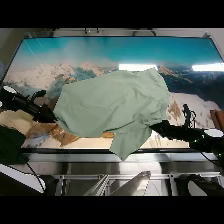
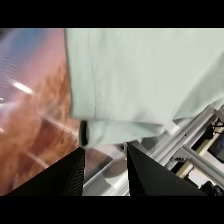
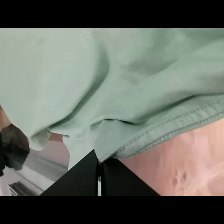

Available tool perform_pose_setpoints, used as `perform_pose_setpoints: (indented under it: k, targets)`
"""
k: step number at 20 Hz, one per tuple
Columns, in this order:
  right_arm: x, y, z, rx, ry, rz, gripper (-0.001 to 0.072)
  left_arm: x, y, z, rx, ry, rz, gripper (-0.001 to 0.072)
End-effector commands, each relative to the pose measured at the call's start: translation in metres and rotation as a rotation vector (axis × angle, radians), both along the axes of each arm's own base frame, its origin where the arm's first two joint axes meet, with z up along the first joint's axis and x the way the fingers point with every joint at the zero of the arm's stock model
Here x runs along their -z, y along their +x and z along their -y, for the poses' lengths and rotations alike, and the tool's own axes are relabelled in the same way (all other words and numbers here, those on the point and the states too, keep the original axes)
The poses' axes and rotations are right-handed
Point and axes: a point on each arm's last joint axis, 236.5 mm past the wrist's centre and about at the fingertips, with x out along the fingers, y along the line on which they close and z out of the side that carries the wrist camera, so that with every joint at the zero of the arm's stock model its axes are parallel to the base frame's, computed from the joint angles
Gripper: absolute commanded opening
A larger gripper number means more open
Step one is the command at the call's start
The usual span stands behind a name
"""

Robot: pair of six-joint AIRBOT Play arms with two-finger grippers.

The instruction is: Fold the shirts.

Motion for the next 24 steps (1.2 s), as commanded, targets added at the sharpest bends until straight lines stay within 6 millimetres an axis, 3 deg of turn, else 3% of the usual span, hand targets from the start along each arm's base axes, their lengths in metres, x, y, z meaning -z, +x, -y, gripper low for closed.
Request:
perform_pose_setpoints:
  k: [1,8,10,14,16,17,18,19,20,22,24]
  targets:
    - [-0.001,0.000,0.000,0.000,0.001,0.001,0.0022,0.005,0.017,-0.001,-0.041,0.015,0.065,0.0286]
    - [-0.001,0.001,0.000,0.003,0.002,0.002,0.0022,0.007,0.016,0.000,-0.003,-0.002,0.094,0.0282]
    - [-0.001,0.001,0.000,0.003,0.002,0.003,0.0021,0.011,0.010,0.004,0.016,-0.024,0.068,0.0026]
    - [-0.005,0.002,0.000,0.004,0.003,0.015,0.0021,0.003,0.001,0.008,0.050,-0.067,0.046,0.0025]
    - [-0.015,0.004,-0.003,-0.002,0.016,0.046,0.0021,-0.016,0.008,0.009,0.015,-0.104,0.086,0.0023]
    - [-0.033,0.008,-0.007,-0.021,0.040,0.102,0.0021,-0.040,0.017,0.015,-0.030,-0.174,0.132,0.0022]
    - [-0.065,0.011,-0.013,-0.059,0.082,0.178,0.0020,-0.073,0.028,0.022,-0.078,-0.269,0.199,0.0021]
    - [-0.105,0.014,-0.016,-0.097,0.114,0.272,0.0020,-0.123,0.038,0.031,-0.115,-0.410,0.311,0.0020]
    - [-0.158,0.018,-0.013,-0.125,0.131,0.407,0.0020,-0.170,0.049,0.033,-0.157,-0.502,0.436,0.0020]
    - [-0.265,0.025,0.015,-0.087,0.021,0.711,0.0020,-0.271,0.055,0.036,-0.196,-0.616,0.760,0.0022]
    - [-0.360,0.021,0.052,0.033,-0.156,0.949,0.0020,-0.388,0.032,0.041,-0.220,-0.762,1.090,0.0022]
